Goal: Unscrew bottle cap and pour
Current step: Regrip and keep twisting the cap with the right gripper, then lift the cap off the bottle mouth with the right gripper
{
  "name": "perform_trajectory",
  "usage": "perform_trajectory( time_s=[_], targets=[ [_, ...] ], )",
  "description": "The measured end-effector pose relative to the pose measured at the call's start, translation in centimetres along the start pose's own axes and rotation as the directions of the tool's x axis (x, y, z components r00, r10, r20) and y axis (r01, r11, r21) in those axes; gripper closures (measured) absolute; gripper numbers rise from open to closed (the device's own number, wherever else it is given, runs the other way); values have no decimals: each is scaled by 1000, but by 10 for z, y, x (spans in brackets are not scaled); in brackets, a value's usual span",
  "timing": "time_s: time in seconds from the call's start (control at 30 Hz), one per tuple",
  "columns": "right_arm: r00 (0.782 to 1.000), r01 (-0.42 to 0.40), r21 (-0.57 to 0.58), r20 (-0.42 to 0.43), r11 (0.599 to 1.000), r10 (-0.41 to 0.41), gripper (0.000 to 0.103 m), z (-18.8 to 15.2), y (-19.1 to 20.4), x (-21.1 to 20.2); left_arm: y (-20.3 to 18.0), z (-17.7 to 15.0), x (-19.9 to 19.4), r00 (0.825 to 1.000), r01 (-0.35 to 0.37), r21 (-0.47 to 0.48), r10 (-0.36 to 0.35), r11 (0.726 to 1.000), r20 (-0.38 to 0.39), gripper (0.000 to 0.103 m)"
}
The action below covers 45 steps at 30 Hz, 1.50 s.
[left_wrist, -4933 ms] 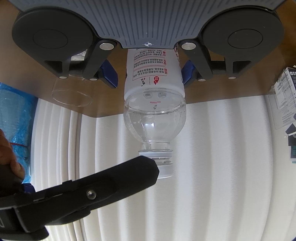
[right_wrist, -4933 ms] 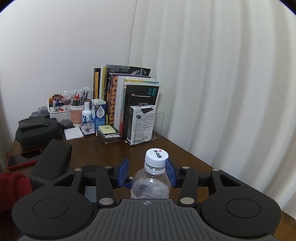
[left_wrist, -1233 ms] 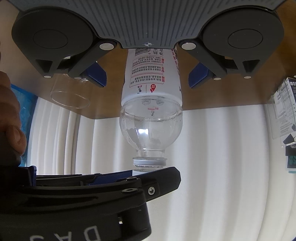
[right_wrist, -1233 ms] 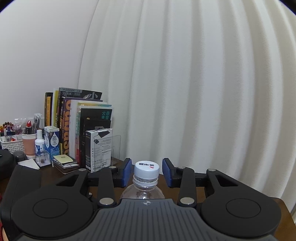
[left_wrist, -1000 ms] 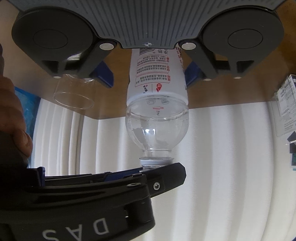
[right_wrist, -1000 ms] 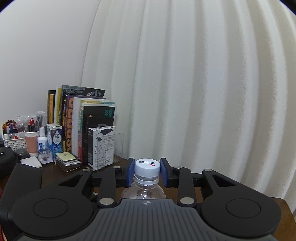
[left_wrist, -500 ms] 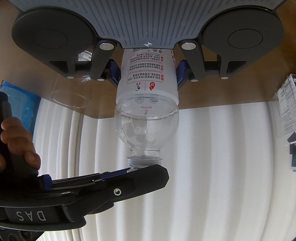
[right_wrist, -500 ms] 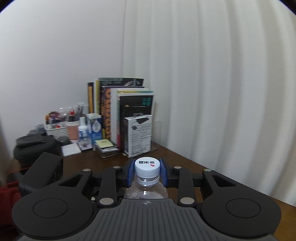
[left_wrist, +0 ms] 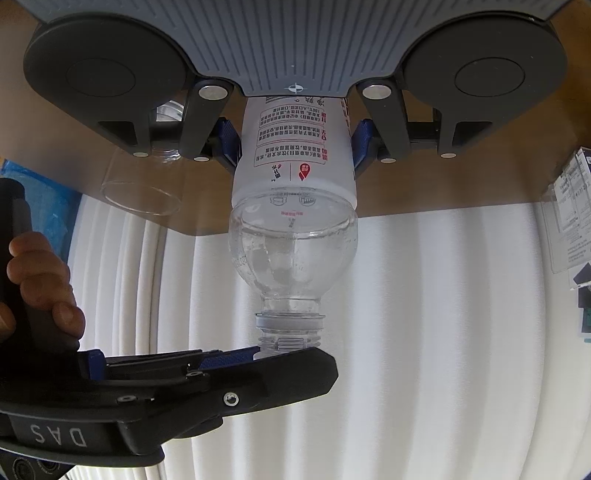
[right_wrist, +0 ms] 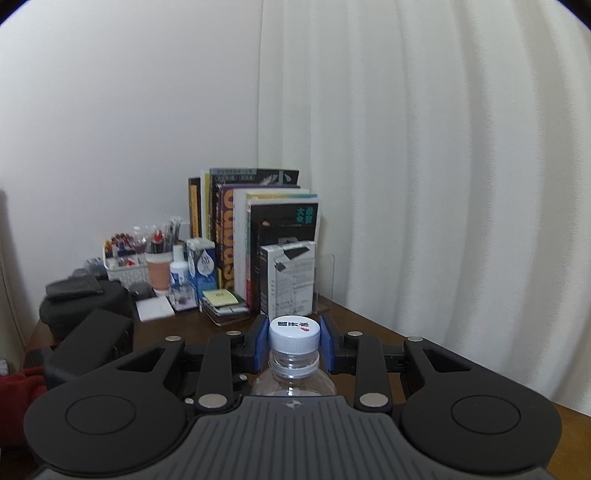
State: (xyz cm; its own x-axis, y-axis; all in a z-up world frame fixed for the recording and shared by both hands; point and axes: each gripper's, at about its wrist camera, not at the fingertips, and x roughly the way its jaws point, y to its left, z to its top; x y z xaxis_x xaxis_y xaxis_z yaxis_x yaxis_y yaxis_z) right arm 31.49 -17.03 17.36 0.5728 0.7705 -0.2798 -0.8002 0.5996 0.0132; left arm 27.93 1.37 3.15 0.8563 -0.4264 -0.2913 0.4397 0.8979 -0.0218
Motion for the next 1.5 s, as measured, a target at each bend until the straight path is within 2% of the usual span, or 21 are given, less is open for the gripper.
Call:
perform_trajectory(
  time_s=[0.33, 0.53, 0.73, 0.83, 0.93, 1.0, 1.03, 1.13, 1.23, 1.37, 1.5],
  targets=[
    [1000, -10, 15, 2, 1000, 10, 71, -5, -4, 1, 1, 0, -2, 1000, 0, 4, 0, 1000, -1, 45],
    [997, -68, 66, 52, 995, 65, 71, -4, -15, -2, 2, 0, -4, 1000, 1, 6, -1, 1000, 0, 45],
    [996, -52, 70, 71, 996, 47, 71, 0, -17, -7, 3, 1, -3, 1000, 0, 6, 0, 1000, -5, 45],
    [997, -16, 60, 80, 998, 11, 71, 5, -12, -18, 3, 2, -4, 1000, -2, 3, 2, 1000, -16, 43],
    [994, 57, 31, 92, 998, -59, 71, 13, 1, -39, 1, 2, -5, 1000, 0, 6, 0, 1000, -27, 38],
    [990, 98, 29, 100, 995, -101, 71, 13, 13, -54, 0, 2, -6, 1000, -2, 10, 2, 1000, -28, 27],
    [988, 117, 27, 100, 993, -120, 71, 12, 19, -61, -1, 2, -8, 1000, -9, 7, 9, 1000, -25, 17],
    [982, 164, 30, 94, 986, -166, 71, 5, 34, -78, -3, 3, -16, 999, -24, -5, 24, 1000, -21, 11],
    [974, 210, 44, 76, 977, -213, 71, -8, 49, -97, -5, 2, -24, 999, -36, -5, 36, 999, -35, 4],
    [959, 277, 97, 33, 956, -281, 71, -35, 59, -120, -10, 0, -35, 998, -40, 3, 40, 999, -50, 2],
    [933, 359, 183, -58, 915, -354, 71, -76, 63, -130, -13, -2, -48, 998, -43, 10, 43, 999, -53, 2]
  ],
)
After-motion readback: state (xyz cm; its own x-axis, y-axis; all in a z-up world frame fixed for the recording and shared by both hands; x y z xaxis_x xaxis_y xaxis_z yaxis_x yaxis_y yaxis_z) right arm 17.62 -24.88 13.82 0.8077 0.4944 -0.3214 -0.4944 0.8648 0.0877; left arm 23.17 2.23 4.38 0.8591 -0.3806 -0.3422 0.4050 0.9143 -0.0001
